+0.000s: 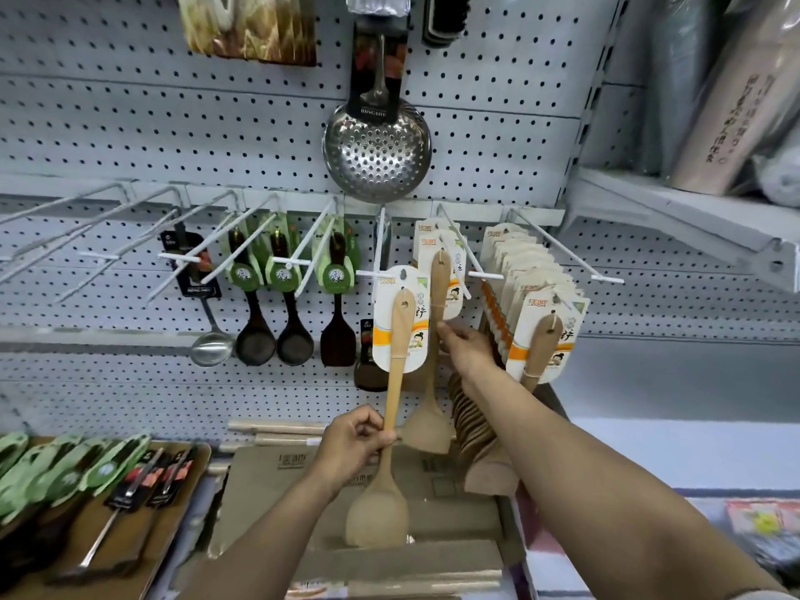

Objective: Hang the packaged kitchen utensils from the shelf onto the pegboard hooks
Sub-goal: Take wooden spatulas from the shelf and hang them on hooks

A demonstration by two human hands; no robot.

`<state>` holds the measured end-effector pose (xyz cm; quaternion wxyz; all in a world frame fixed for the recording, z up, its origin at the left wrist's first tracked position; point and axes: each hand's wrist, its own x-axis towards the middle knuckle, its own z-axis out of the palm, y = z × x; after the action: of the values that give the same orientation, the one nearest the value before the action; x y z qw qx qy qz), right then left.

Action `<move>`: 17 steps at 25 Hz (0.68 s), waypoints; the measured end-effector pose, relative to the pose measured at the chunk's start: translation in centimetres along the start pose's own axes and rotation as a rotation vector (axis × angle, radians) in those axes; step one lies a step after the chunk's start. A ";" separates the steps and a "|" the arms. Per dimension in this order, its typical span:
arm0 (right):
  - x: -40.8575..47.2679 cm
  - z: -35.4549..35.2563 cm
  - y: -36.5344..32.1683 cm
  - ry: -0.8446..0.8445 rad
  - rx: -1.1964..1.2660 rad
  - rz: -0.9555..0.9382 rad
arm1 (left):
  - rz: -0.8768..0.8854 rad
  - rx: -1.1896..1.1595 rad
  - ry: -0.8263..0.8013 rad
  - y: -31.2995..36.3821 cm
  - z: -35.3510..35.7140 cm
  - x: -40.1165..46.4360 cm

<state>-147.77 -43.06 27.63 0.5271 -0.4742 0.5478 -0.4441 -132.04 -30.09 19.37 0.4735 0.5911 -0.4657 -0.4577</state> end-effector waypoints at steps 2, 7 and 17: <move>-2.2 -0.4 -0.1 -0.003 0.006 0.003 | 0.001 -0.012 0.015 0.0 0.5 -1.7; -9.5 -1.1 -0.6 -0.160 0.194 -0.073 | 0.033 -0.033 0.056 0.4 1.9 -5.5; -13.0 -4.4 -2.0 -0.094 0.160 -0.237 | 0.059 0.002 0.006 1.5 5.9 -7.8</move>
<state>-152.13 -30.63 31.86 0.5322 -0.5123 0.4256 -0.5227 -139.18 -23.39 20.89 0.4879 0.5787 -0.4820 -0.4413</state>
